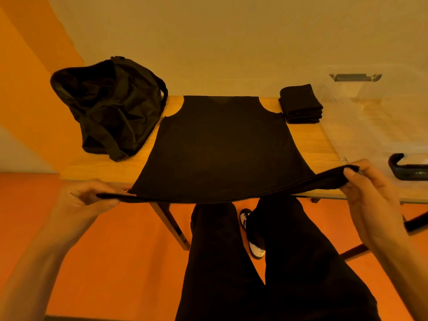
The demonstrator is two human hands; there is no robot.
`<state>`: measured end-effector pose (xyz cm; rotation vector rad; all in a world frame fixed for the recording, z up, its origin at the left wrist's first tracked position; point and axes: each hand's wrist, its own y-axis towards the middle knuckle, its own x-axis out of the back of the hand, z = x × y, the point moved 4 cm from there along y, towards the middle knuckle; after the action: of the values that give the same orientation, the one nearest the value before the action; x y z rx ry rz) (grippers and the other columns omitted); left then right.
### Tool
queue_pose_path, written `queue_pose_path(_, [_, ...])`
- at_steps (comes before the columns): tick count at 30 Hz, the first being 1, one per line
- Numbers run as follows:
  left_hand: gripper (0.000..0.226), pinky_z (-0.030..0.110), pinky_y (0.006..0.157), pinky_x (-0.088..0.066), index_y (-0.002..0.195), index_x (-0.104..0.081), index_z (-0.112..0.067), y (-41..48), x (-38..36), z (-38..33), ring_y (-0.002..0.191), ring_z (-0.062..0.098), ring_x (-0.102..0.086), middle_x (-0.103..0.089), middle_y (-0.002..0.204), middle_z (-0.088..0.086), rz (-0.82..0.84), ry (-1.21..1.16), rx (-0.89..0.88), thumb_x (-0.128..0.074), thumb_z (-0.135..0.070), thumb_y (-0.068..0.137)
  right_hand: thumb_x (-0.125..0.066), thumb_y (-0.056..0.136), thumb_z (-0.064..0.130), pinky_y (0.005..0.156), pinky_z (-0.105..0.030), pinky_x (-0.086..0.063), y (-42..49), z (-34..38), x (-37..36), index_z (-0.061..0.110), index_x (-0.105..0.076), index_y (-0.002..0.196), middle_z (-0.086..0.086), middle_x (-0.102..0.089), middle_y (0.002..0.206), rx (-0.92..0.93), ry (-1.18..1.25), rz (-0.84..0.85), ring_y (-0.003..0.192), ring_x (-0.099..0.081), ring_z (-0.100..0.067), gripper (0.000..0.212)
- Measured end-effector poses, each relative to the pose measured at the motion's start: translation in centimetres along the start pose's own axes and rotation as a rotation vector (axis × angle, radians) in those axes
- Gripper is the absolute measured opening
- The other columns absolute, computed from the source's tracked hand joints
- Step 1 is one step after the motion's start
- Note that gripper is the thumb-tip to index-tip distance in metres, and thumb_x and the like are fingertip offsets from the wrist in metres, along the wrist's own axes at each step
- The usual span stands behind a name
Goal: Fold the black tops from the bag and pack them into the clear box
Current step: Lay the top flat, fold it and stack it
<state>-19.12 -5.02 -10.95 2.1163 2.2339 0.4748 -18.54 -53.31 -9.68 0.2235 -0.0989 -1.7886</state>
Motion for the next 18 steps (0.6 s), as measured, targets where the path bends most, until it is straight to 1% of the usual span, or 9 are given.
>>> queue_pose_path(2, [0.028, 0.016, 0.048, -0.036, 0.079, -0.074, -0.029, 2.1, -0.6, 0.1, 0.054, -0.002, -0.055, -0.064, 0.064, -0.014, -0.059, 0.05, 0.046, -0.07, -0.005, 0.091, -0.058, 0.095, 0.031, 0.078, -0.021, -0.053, 1.8, -0.5, -0.8, 0.031, -0.069, 0.084, 0.007, -0.066, 0.09, -0.016, -0.048, -0.031, 0.093, -0.063, -0.01, 0.016])
queue_pose_path(3, [0.022, 0.022, 0.049, -0.032, 0.081, -0.074, -0.034, 3.3, -1.2, -0.1, 0.056, 0.001, -0.051, -0.059, 0.064, -0.012, -0.065, 0.041, 0.024, -0.071, -0.015, 0.092, -0.058, 0.099, 0.027, 0.079, -0.024, -0.053, 3.1, -1.0, -1.0, 0.031, -0.069, 0.082, 0.009, -0.066, 0.087, -0.037, -0.09, -0.063, 0.09, -0.063, -0.007, 0.021])
queue_pose_path(4, [0.005, 0.024, 0.054, -0.035, 0.084, -0.074, -0.035, 4.4, -2.1, -1.0, 0.064, 0.004, -0.055, -0.059, 0.069, -0.009, -0.119, 0.003, 0.014, -0.076, -0.033, 0.088, -0.058, 0.101, 0.025, 0.078, -0.027, -0.05, 4.4, -1.2, -1.6, 0.03, -0.069, 0.082, 0.009, -0.065, 0.084, -0.047, -0.12, -0.107, 0.087, -0.062, -0.007, 0.023])
queue_pose_path(5, [0.012, 0.022, 0.063, -0.043, 0.087, -0.074, -0.034, 5.6, -2.6, -1.0, 0.074, 0.008, -0.061, -0.063, 0.075, -0.007, -0.149, -0.032, 0.018, -0.079, -0.044, 0.082, -0.058, 0.101, 0.025, 0.077, -0.029, -0.047, 5.7, -1.4, -2.3, 0.027, -0.068, 0.083, 0.007, -0.063, 0.083, -0.057, -0.147, -0.138, 0.086, -0.061, -0.008, 0.021])
queue_pose_path(8, [0.014, 0.03, 0.082, -0.052, 0.088, -0.073, -0.028, 9.4, -4.0, -0.5, 0.093, 0.017, -0.067, -0.069, 0.085, -0.005, -0.266, -0.084, 0.037, -0.08, -0.039, 0.081, -0.06, 0.098, 0.027, 0.072, -0.03, -0.043, 9.8, -2.5, -3.8, 0.021, -0.063, 0.077, 0.003, -0.058, 0.08, -0.133, -0.138, -0.215, 0.081, -0.057, -0.011, 0.022])
queue_pose_path(11, [0.006, 0.033, 0.085, -0.056, 0.088, -0.072, -0.024, 13.6, -4.9, 1.2, 0.095, 0.015, -0.071, -0.072, 0.086, -0.008, -0.377, -0.04, 0.094, -0.073, -0.021, 0.093, -0.061, 0.096, 0.028, 0.071, -0.031, -0.045, 14.3, -3.7, -4.8, 0.02, -0.058, 0.072, 0.001, -0.055, 0.077, -0.21, -0.207, -0.275, 0.079, -0.056, -0.013, 0.026])
queue_pose_path(13, [0.007, 0.03, 0.086, -0.058, 0.088, -0.07, -0.025, 16.4, -5.2, 2.2, 0.092, 0.009, -0.071, -0.072, 0.087, -0.01, -0.441, 0.049, 0.123, -0.071, -0.023, 0.095, -0.062, 0.096, 0.026, 0.08, -0.032, -0.052, 17.2, -4.5, -5.2, 0.012, -0.069, 0.085, -0.002, -0.062, 0.084, -0.242, -0.285, -0.312, 0.091, -0.065, -0.018, 0.02])
queue_pose_path(15, [0.009, 0.032, 0.086, -0.058, 0.088, -0.067, -0.027, 19.0, -5.2, 3.1, 0.087, 0.006, -0.068, -0.07, 0.087, -0.006, -0.486, 0.155, 0.154, -0.072, -0.03, 0.095, -0.061, 0.097, 0.024, 0.088, -0.035, -0.055, 19.6, -4.9, -5.6, -0.004, -0.069, 0.103, -0.014, -0.068, 0.096, -0.251, -0.381, -0.327, 0.102, -0.066, -0.029, 0.029])
queue_pose_path(18, [0.015, 0.043, 0.084, -0.057, 0.083, -0.065, -0.026, 22.3, -5.2, 4.2, 0.078, 0.015, -0.066, -0.065, 0.079, 0.003, -0.509, 0.331, 0.165, -0.069, -0.035, 0.094, -0.058, 0.098, 0.026, 0.09, -0.05, -0.056, 23.0, -5.4, -6.2, -0.009, -0.065, 0.094, -0.022, -0.062, 0.085, -0.2, -0.599, -0.278, 0.084, -0.064, -0.034, 0.037])
